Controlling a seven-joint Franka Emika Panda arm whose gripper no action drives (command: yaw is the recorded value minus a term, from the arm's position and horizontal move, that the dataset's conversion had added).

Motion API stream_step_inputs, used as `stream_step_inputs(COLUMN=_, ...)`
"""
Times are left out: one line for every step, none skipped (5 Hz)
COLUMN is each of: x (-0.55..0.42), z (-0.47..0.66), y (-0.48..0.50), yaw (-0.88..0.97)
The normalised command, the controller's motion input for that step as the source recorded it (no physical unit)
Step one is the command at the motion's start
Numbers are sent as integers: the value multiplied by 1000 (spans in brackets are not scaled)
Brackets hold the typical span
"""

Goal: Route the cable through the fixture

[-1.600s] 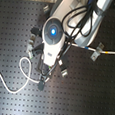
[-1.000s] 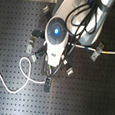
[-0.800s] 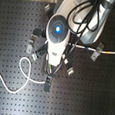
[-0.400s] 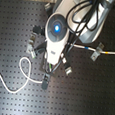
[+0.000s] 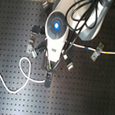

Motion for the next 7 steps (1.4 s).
stream_step_inputs(x=21, z=-186, y=119, yaw=277)
stream_step_inputs(x=77, z=-129, y=231, yaw=349)
stream_step_inputs(x=225, z=-124, y=267, yaw=323)
stream_step_inputs(x=290, z=-144, y=180, yaw=294)
stream_step_inputs(x=219, z=-125, y=143, yaw=226)
stream_step_inputs(x=183, z=-111, y=118, yaw=263)
stream_step_inputs(x=-83, z=47, y=29, yaw=0)
